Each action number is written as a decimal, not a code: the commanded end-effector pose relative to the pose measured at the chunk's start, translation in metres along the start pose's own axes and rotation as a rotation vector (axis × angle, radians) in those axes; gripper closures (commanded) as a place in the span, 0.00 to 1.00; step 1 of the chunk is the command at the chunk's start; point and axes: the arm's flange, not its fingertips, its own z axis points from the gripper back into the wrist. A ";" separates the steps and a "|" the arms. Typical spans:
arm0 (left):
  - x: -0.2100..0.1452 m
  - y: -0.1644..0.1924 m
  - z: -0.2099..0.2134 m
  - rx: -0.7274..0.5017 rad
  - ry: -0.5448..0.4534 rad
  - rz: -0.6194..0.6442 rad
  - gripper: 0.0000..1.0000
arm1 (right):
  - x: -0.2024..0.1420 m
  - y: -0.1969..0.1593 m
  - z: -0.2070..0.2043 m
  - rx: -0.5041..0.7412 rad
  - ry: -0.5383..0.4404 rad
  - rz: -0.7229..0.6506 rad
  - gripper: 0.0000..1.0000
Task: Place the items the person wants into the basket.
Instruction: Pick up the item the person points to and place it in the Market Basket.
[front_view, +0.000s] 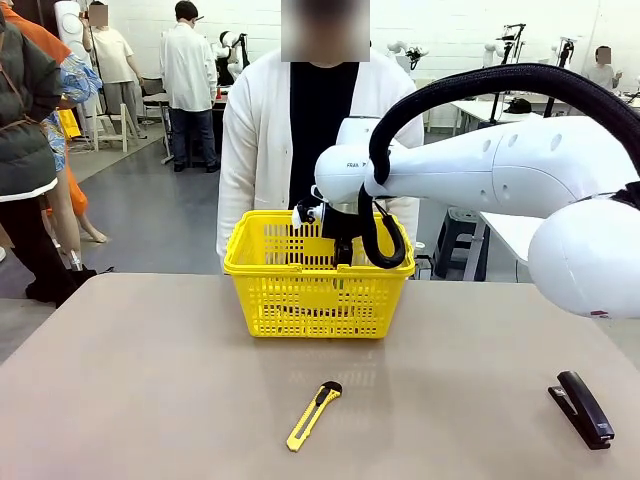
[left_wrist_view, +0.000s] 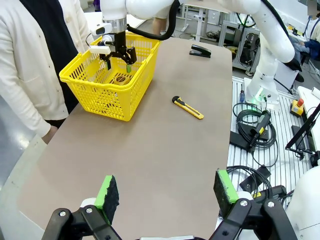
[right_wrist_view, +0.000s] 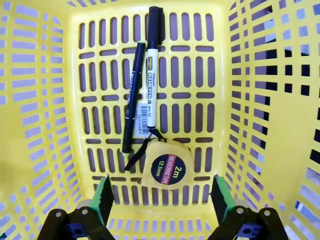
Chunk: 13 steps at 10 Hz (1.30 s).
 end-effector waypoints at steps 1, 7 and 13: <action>0.000 0.000 0.001 -0.002 -0.015 -0.019 0.01 | 0.002 -0.006 0.005 0.002 -0.003 0.009 0.00; 0.000 0.000 0.001 -0.002 -0.015 -0.019 0.01 | -0.017 0.085 0.119 -0.005 0.005 0.030 0.00; 0.000 0.000 0.001 -0.002 -0.015 -0.019 0.01 | -0.135 0.222 0.205 -0.113 -0.074 -0.206 0.00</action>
